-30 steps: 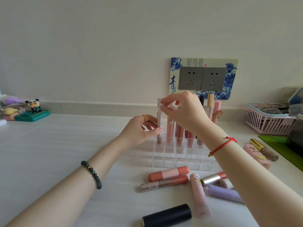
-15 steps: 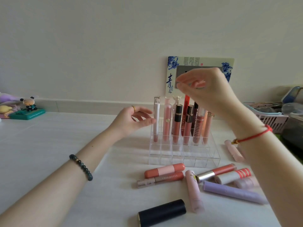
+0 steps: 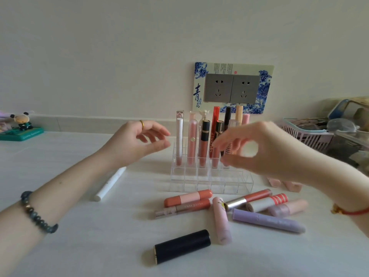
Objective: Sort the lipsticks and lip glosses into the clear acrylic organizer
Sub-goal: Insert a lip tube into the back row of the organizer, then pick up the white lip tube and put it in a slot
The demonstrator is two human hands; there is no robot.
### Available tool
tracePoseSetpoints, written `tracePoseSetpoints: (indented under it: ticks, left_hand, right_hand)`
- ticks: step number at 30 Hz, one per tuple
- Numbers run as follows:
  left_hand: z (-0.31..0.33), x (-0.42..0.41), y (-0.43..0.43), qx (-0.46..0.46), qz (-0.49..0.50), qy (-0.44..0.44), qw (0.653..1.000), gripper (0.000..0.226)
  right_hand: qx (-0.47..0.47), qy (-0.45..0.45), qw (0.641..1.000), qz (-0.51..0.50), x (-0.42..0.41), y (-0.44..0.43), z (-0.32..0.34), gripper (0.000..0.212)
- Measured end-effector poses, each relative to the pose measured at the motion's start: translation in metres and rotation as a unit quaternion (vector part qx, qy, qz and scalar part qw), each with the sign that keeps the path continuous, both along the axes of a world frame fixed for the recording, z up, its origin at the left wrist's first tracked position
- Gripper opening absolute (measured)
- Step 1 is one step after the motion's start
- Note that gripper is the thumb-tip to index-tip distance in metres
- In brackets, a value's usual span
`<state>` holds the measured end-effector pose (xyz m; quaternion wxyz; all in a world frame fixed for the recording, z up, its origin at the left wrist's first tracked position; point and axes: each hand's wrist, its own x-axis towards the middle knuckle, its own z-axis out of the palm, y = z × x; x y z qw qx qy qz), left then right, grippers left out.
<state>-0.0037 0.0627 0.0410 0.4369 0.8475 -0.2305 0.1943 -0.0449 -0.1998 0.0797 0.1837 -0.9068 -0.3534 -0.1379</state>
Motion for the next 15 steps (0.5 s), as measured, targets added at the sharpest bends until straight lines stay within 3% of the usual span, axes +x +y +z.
tracePoseSetpoints:
  ticks: [2, 6, 15]
  left_hand:
    - [-0.009, -0.011, 0.008, 0.037, 0.012, 0.003, 0.999, 0.009]
    - [-0.024, -0.028, 0.035, 0.069, 0.074, 0.015, 0.995, 0.014]
    - [-0.064, -0.049, 0.088, 0.137, 0.249, 0.1, 0.954, 0.029]
  right_hand:
    - [-0.036, 0.012, 0.999, 0.019, -0.007, -0.001, -0.012, 0.032]
    - [-0.074, 0.024, 0.996, 0.048, -0.017, 0.008, -0.033, 0.03]
    - [-0.078, 0.034, 0.988, 0.132, 0.0, 0.079, -0.054, 0.037]
